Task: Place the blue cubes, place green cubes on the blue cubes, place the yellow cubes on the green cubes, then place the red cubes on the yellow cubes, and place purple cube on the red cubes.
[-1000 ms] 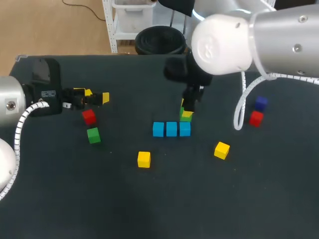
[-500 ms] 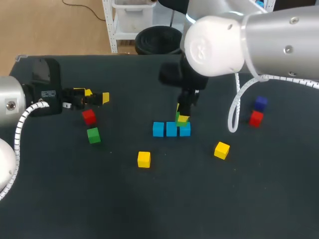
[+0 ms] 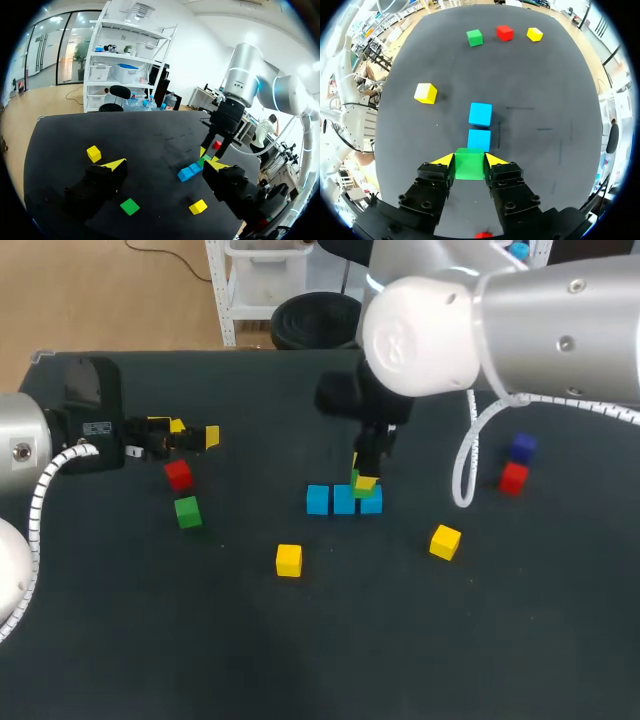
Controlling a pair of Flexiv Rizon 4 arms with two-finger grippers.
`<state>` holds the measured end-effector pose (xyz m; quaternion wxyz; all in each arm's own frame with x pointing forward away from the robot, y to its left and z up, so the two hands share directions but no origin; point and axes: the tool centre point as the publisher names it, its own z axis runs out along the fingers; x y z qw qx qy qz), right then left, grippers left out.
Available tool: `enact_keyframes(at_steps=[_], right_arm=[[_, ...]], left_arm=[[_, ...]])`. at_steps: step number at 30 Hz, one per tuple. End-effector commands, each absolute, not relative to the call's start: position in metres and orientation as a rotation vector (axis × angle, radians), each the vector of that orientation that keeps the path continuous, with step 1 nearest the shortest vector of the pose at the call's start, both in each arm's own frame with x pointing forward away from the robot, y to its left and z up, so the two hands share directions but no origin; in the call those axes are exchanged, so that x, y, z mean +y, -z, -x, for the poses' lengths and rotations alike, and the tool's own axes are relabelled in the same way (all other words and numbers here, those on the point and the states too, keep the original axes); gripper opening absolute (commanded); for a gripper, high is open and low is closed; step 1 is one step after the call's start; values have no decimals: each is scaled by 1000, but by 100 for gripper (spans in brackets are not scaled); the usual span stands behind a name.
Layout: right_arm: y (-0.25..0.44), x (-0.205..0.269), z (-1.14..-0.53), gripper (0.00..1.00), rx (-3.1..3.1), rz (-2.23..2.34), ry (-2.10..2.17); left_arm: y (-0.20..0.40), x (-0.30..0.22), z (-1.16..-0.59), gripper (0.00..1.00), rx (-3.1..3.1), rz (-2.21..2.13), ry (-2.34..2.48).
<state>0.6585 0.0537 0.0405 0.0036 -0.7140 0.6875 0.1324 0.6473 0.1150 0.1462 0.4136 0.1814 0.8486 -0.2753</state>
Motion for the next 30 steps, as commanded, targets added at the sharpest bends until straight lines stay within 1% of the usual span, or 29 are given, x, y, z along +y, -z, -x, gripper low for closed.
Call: enact_keyframes(at_steps=[1,30], right_arm=[[-39,55,-659,0,2154,2252,-394],[-34,54,-659,0,2164,2275,-377]], left_arm=[[-145,117,-647,100,2125,-458,700],[-145,117,-647,100,2125,-458,700]])
